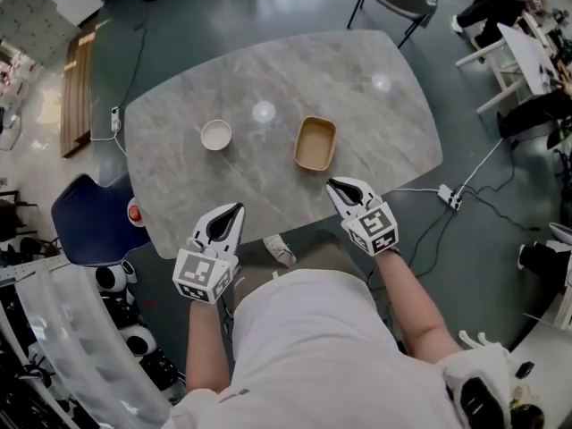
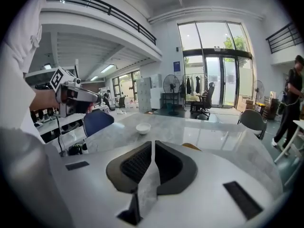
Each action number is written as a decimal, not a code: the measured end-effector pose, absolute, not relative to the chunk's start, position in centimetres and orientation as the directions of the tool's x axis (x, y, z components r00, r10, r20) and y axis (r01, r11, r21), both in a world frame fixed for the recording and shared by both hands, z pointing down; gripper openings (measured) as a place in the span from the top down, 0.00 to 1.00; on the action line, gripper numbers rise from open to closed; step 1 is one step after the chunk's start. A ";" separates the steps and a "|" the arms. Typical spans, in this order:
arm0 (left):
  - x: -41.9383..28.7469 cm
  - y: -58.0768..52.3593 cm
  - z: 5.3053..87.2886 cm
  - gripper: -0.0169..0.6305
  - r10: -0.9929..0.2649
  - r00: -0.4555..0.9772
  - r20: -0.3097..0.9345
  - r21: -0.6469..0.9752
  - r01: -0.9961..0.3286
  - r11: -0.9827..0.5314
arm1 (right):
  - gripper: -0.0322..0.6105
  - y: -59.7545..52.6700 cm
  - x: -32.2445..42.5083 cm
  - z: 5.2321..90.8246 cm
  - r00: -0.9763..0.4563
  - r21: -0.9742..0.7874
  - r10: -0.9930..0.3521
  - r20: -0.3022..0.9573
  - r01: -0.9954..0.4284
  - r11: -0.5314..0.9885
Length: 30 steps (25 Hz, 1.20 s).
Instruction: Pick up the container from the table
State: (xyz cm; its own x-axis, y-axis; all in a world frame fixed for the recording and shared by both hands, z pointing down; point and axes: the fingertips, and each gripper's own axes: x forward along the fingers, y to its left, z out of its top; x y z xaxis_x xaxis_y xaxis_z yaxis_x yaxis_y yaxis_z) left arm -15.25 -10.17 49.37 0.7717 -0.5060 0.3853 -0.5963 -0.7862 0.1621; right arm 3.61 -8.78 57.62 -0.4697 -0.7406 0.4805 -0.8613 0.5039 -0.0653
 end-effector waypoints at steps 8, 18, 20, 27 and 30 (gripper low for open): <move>-18.4 -9.8 52.5 0.97 -0.472 0.751 0.462 0.221 -0.613 -0.758 | 0.85 -11.1 2.5 63.3 -0.403 0.021 -0.694 0.597 -0.856 0.516; -20.6 -9.0 53.0 0.97 -0.574 0.659 0.486 0.256 -0.735 -0.628 | 0.81 -13.2 2.8 68.7 -0.380 0.064 -0.566 0.731 -0.789 0.612; -21.0 -8.5 53.1 0.97 -0.596 0.635 0.492 0.262 -0.761 -0.594 | 0.81 -13.7 2.9 69.5 -0.377 0.072 -0.543 0.751 -0.770 0.634; -21.9 -6.6 54.5 0.97 -0.647 0.550 0.528 0.281 -0.832 -0.478 | 0.81 -14.5 2.9 72.6 -0.378 0.064 -0.448 0.810 -0.703 0.708; -22.4 -5.8 54.8 0.97 -0.668 0.518 0.534 0.284 -0.854 -0.436 | 0.81 -14.6 2.9 73.7 -0.375 0.060 -0.418 0.828 -0.681 0.730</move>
